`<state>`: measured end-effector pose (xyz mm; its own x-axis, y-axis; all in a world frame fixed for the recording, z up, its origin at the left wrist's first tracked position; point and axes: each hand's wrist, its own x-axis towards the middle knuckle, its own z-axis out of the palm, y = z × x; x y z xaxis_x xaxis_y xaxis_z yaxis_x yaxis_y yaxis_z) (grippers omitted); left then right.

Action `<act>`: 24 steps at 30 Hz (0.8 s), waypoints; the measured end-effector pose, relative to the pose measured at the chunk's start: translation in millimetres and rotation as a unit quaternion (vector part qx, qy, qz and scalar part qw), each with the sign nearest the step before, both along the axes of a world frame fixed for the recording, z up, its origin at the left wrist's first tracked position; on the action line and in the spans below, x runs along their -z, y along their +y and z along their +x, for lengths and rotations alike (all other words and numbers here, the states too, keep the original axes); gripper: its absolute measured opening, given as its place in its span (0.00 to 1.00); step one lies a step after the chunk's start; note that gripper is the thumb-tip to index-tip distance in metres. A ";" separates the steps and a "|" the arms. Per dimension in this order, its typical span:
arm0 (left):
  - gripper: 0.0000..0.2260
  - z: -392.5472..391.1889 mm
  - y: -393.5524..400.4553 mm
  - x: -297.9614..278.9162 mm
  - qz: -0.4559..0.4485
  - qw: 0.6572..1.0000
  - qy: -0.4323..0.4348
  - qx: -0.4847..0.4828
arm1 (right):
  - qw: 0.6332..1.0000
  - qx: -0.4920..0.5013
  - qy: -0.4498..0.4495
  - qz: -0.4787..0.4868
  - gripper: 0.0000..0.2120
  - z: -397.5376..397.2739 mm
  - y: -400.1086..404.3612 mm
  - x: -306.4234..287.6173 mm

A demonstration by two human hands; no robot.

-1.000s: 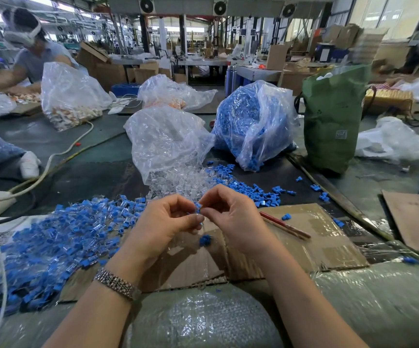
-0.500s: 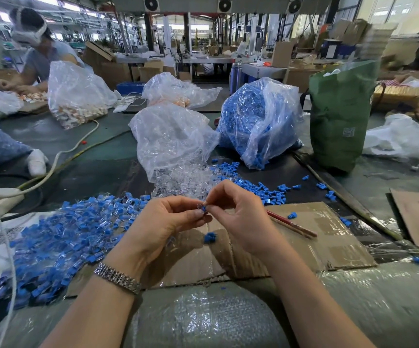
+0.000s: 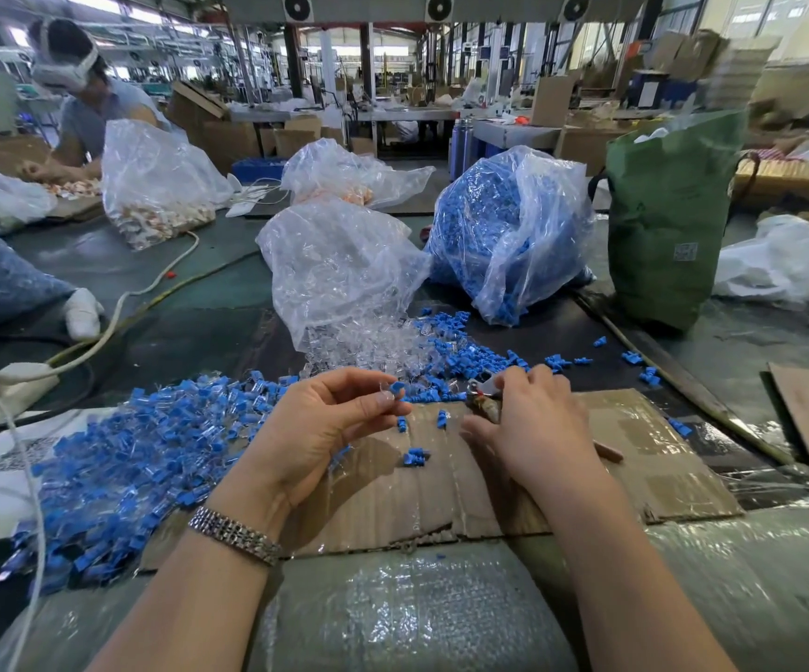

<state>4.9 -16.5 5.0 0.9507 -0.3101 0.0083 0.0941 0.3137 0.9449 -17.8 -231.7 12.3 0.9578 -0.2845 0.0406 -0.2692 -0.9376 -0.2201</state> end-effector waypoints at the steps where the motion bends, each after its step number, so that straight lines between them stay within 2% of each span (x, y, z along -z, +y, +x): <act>1: 0.10 0.6 0.9 -0.3 0.002 1.000 -0.003 -0.004 | 1.000 0.009 0.004 -0.004 0.33 -0.3 -0.1 0.4; 5: 0.09 1.9 1.8 -0.2 -0.003 1.000 -0.009 -0.019 | 0.998 0.050 0.031 -0.034 0.32 -7.6 -4.7 3.1; 9: 0.10 2.1 1.5 -0.5 0.002 0.999 -0.012 -0.030 | 0.997 0.028 0.051 -0.052 0.17 -7.6 -6.0 -0.7; 11: 0.09 2.4 1.9 -1.3 -0.004 0.999 -0.014 -0.040 | 0.999 0.010 0.033 0.009 0.09 -5.8 -4.3 -4.6; 14: 0.08 4.6 3.0 -0.3 -0.026 0.998 -0.004 -0.051 | 0.989 -0.043 0.023 0.141 0.12 -6.5 -2.3 -13.7; 16: 0.11 6.3 3.5 0.9 -0.034 0.998 -0.001 -0.062 | 0.967 -0.095 0.049 0.231 0.13 -8.2 2.5 -25.2; 19: 0.11 7.7 3.2 1.1 -0.044 0.996 -0.002 -0.082 | 0.909 -0.165 0.114 0.365 0.12 -9.2 13.7 -38.4; 21: 0.10 7.7 3.9 0.8 -0.058 0.995 -0.003 -0.086 | 0.887 -0.187 0.148 0.396 0.11 -9.4 20.3 -42.5; 24: 0.10 7.6 5.0 0.7 -0.062 0.995 -0.009 -0.082 | 0.879 -0.213 0.166 0.393 0.08 -10.5 28.1 -44.3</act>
<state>12.5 -11.6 4.2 0.9876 -0.1470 0.0552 0.0149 0.4377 0.8990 -28.3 -203.6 56.6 0.9067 0.2867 -0.3094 -0.1019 -0.5629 -0.8202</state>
